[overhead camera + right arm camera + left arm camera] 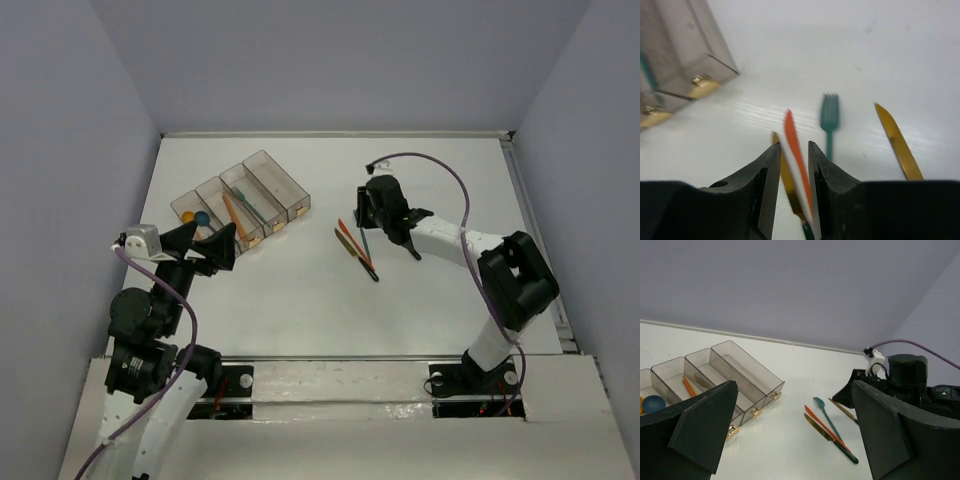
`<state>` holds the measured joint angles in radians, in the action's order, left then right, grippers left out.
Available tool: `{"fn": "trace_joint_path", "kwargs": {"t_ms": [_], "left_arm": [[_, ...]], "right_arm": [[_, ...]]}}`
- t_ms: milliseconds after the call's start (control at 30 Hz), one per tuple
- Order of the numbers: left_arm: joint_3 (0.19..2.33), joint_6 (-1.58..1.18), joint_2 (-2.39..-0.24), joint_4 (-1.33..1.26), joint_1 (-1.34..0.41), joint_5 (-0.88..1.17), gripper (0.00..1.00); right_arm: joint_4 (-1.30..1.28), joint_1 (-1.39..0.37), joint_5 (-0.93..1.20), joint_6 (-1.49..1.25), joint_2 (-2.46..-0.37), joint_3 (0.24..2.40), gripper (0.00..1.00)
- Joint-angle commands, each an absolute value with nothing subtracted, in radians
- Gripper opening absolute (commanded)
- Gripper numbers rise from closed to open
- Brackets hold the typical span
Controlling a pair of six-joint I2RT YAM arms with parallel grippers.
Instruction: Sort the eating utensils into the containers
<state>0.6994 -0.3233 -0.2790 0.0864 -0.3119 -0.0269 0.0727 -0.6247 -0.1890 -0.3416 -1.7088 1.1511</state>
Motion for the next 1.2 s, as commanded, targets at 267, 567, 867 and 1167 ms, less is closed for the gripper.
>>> {"fn": "trace_joint_path", "kwargs": {"t_ms": [267,567,867,1167], "left_arm": [[0.693,-0.322,-0.311,0.029,-0.296,-0.006,0.99],[0.693,-0.321,-0.310,0.028,-0.287,-0.006,0.99],[0.693,-0.321,-0.307,0.026,-0.287,-0.006,0.99],[0.695,-0.321,-0.316,0.025,-0.287,0.025,0.99]], "right_arm": [[-0.124,-0.549,-0.212,-0.265,-1.821,1.152,0.41],[-0.140,-0.540,-0.196,-0.235,-1.971,1.288,0.37],[-0.123,-0.511,-0.225,-0.164,-2.036,1.382,0.02],[-0.084,-0.511,-0.027,-0.087,-1.928,1.594,0.00]]}}
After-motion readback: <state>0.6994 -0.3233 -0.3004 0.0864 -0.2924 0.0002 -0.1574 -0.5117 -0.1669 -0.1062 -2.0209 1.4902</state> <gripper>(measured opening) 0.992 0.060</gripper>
